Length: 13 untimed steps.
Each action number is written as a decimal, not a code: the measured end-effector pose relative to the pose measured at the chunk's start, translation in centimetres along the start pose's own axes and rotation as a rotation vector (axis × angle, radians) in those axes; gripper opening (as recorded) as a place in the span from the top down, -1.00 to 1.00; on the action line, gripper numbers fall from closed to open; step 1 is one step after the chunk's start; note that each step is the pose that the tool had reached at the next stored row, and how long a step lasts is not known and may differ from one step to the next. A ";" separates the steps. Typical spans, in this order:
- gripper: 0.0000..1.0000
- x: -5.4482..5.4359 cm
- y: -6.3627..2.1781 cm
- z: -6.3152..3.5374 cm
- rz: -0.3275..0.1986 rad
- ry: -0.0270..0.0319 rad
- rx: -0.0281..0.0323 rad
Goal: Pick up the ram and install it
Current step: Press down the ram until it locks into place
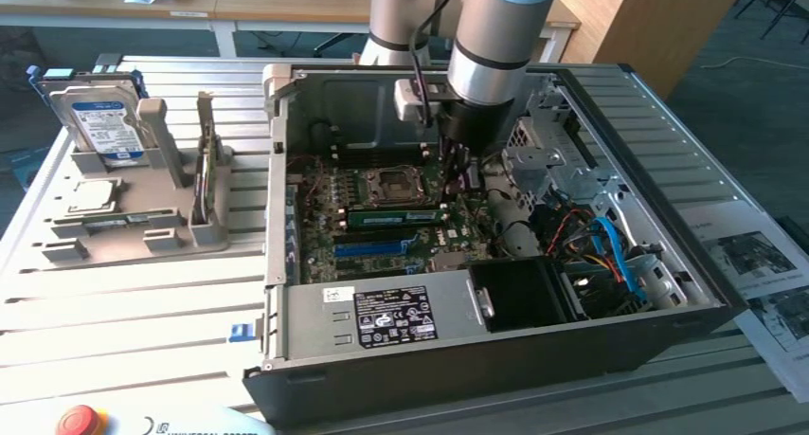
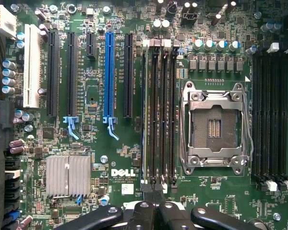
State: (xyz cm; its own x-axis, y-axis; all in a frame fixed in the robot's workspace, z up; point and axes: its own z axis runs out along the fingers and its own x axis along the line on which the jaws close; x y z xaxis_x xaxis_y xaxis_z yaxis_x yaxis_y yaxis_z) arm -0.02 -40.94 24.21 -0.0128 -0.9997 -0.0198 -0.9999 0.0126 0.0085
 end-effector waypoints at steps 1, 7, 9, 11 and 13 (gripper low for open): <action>0.80 0.0 0.11 0.00 0.000 0.0000 0.0000; 0.80 0.0 1.23 0.01 0.000 0.0000 0.0003; 0.80 0.0 1.72 0.02 0.000 0.0000 0.0007; 0.80 0.0 2.24 0.02 0.000 0.0000 0.0012; 0.80 0.0 2.80 0.02 0.000 0.0001 0.0019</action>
State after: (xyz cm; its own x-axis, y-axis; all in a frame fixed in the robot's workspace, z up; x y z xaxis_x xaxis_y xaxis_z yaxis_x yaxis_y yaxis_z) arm -2.82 -40.95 24.21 -0.0128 -0.9997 -0.0198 -0.9999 0.0127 0.0065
